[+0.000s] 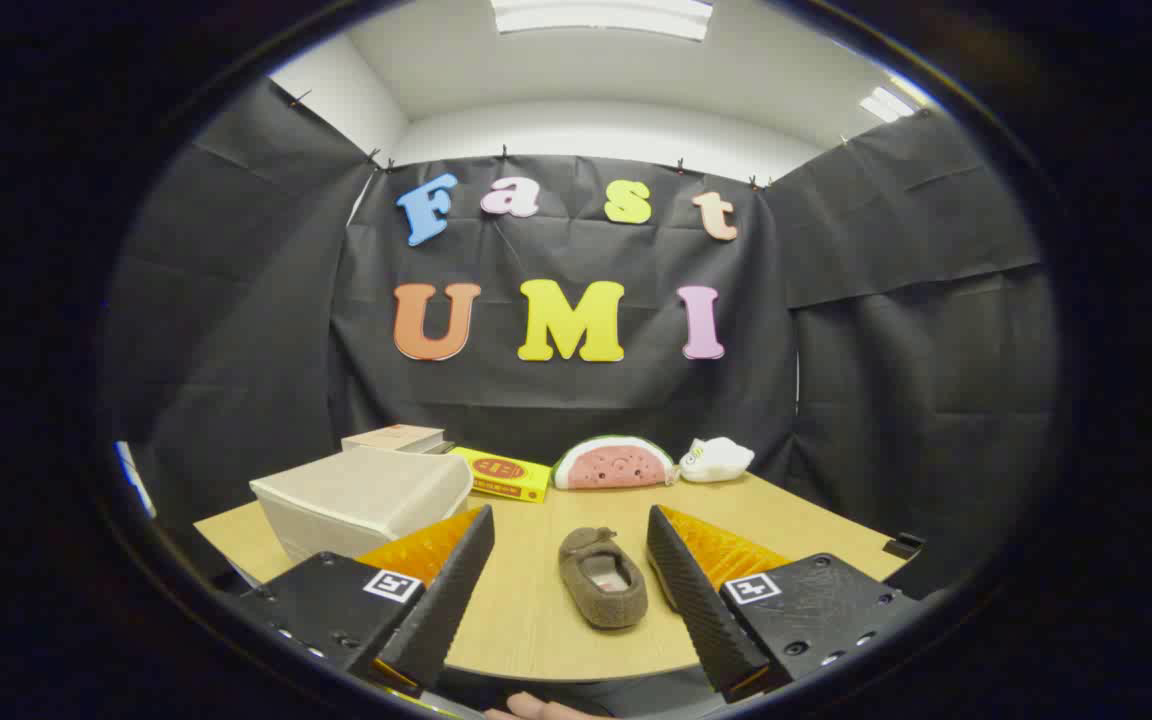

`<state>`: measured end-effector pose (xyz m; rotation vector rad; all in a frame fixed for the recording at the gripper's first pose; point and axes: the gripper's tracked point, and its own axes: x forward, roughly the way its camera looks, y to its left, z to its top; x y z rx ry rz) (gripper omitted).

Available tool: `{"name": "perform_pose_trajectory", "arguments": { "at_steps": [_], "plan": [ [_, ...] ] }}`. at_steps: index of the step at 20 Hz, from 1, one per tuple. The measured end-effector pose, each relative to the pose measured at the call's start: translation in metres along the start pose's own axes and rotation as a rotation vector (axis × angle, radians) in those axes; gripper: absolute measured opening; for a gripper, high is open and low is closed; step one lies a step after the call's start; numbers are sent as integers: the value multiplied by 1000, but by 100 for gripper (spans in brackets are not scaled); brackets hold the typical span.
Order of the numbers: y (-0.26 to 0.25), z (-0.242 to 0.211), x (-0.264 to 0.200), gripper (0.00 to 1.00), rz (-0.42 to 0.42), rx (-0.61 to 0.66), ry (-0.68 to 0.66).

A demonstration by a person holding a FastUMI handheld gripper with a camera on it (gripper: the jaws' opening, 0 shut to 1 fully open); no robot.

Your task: Open the storage box then place both shoes into the box .Put the left shoe in first, then the right shoe, with the right side of both shoes facing outward in a uniform manner.

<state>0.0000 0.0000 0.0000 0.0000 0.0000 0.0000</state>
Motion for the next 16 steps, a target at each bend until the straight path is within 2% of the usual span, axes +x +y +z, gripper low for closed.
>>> {"name": "perform_pose_trajectory", "arguments": {
  "at_steps": [16],
  "plan": [
    [-16, 1, 7, 95, -12, 5, -9]
  ]
}}
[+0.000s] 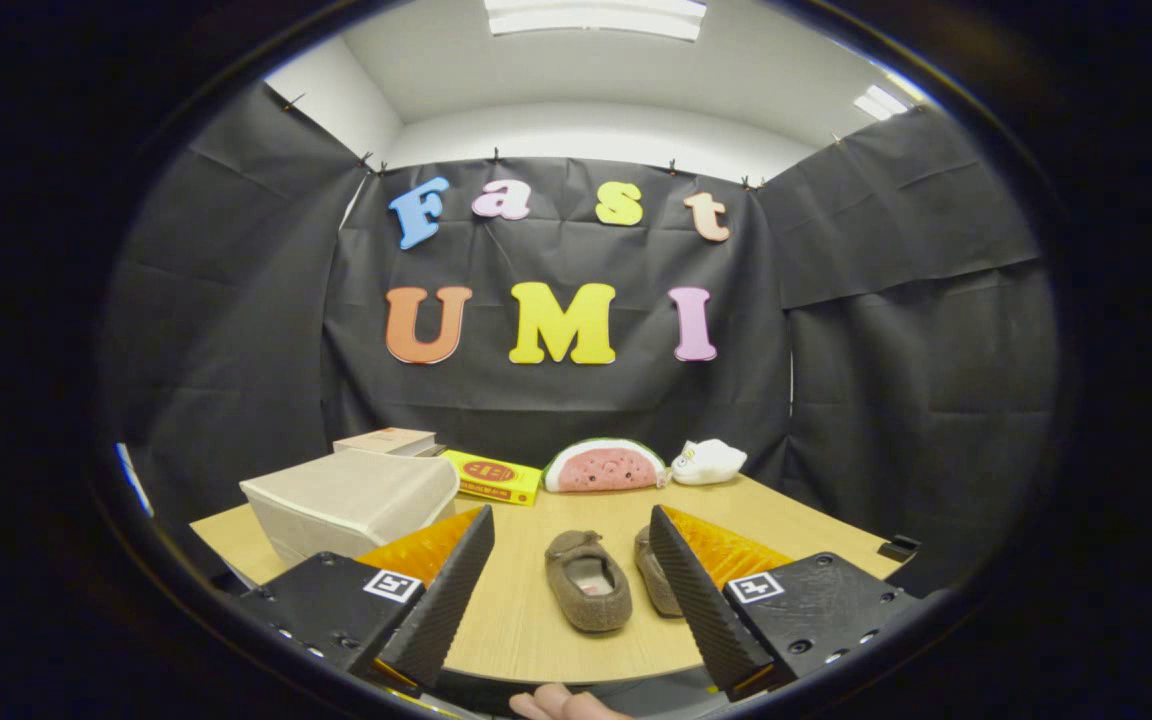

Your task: Open the storage box then place both shoes into the box .Put the left shoe in first, then the right shoe, with the right side of both shoes facing outward in a uniform manner.

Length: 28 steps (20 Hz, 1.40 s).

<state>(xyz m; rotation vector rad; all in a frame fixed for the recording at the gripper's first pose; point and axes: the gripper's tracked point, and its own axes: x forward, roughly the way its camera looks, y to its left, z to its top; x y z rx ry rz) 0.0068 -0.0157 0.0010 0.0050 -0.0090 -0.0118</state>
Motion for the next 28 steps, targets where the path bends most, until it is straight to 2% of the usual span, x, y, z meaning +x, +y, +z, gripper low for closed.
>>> {"name": "perform_pose_trajectory", "arguments": {
  "at_steps": [6, 9, 16, 21, 28],
  "plan": [
    [0, -2, 20, 95, 2, -3, 26],
    [7, -2, 40, 95, 42, 16, 39],
    [45, -9, 115, 96, 242, 173, 124],
    [68, -18, 173, 96, 347, 273, 208],
    [133, -48, 219, 95, 600, 420, 414]
  ]
}}
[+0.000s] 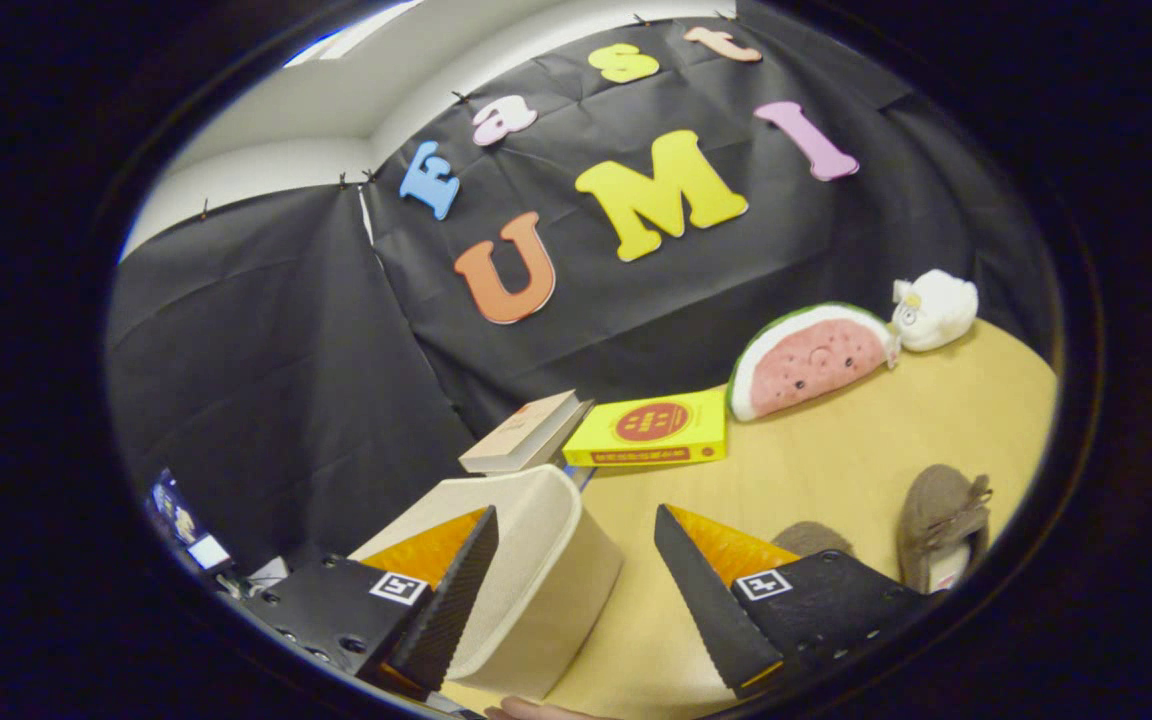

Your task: Open the storage box then place both shoes into the box .Put the left shoe in first, then the right shoe, with the right side of both shoes facing outward in a uniform manner.

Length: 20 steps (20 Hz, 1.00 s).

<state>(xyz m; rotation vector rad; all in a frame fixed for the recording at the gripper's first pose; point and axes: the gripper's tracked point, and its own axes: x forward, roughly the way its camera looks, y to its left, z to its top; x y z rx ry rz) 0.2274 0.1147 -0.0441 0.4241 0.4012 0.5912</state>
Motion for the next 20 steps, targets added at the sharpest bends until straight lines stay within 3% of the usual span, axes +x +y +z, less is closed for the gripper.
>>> {"name": "perform_pose_trajectory", "arguments": {
  "at_steps": [7, 15, 16, 20],
  "plan": [
    [28, -21, 28, 95, 247, 225, 161],
    [41, -53, 48, 93, 405, 507, 389],
    [33, -54, 51, 87, 375, 510, 384],
    [30, -42, 44, 64, 411, 564, 427]
  ]
}}
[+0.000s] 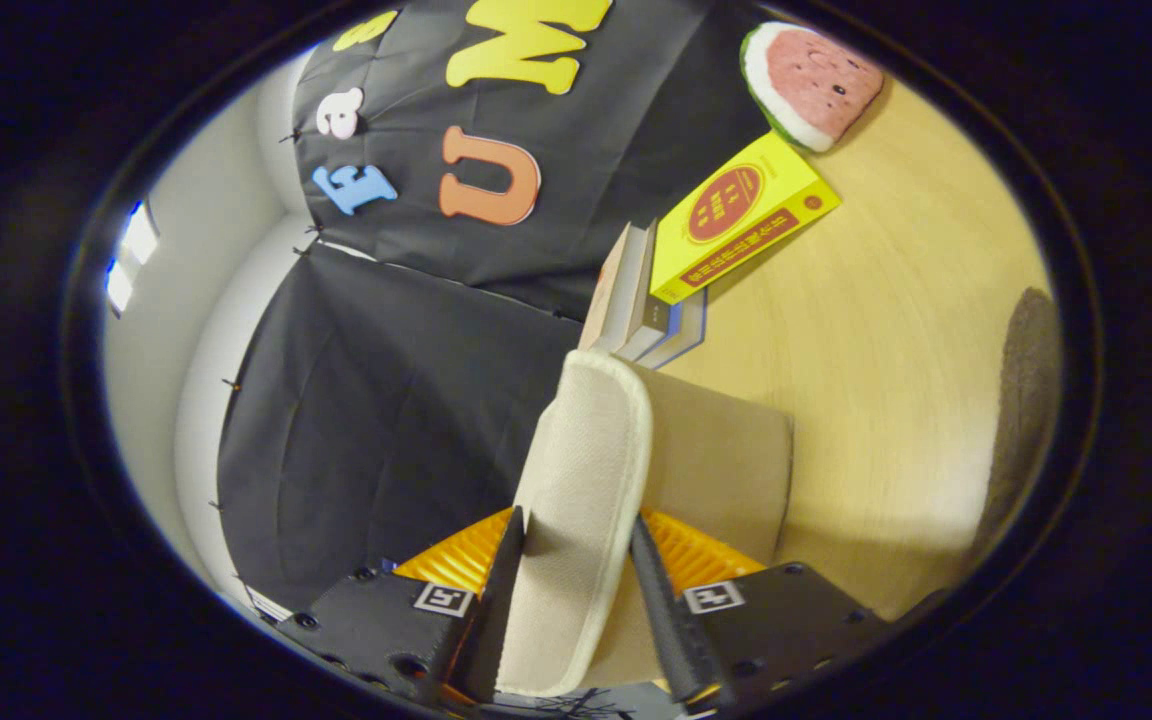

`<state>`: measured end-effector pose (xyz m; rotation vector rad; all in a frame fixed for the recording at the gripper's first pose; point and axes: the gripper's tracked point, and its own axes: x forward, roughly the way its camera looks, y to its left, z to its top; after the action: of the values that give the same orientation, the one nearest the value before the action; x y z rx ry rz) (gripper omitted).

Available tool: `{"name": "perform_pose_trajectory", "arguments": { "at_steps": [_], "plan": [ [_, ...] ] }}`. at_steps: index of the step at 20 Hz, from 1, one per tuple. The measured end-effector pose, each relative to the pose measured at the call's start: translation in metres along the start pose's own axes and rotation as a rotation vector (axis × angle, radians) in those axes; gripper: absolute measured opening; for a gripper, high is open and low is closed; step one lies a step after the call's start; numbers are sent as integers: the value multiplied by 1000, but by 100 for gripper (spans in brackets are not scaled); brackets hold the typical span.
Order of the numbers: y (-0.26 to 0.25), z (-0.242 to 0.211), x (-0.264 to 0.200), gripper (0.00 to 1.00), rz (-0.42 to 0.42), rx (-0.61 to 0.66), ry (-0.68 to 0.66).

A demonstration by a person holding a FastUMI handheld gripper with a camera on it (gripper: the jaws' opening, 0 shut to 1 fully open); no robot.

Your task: Open the storage box then place both shoes into the box .Put the left shoe in first, then the right shoe, with the right side of both shoes facing outward in a uniform manner.

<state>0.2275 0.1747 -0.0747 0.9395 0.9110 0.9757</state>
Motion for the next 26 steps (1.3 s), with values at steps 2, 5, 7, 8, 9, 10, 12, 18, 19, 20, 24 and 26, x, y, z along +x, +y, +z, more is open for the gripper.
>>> {"name": "perform_pose_trajectory", "arguments": {
  "at_steps": [2, 5, 7, 8, 9, 10, 12, 18, 19, 20, 24, 26],
  "plan": [
    [2, -1, 2, 59, -19, -35, 9],
    [3, 6, -7, 45, -57, -40, -5],
    [16, 10, -12, 30, -17, -28, -4],
    [22, 13, -24, 19, -17, -12, -1],
    [24, 10, -16, 9, -29, -39, -7],
    [26, 11, -12, 8, -43, -66, -13],
    [42, 11, -14, 7, -54, -90, -14],
    [117, 19, -8, 8, -76, -196, -38],
    [135, 18, -4, 9, -77, -212, -39],
    [151, 17, 3, 9, -74, -228, -38],
    [204, 12, 38, 11, -86, -281, -32],
    [224, 9, 58, 11, -90, -292, -25]
  ]
}}
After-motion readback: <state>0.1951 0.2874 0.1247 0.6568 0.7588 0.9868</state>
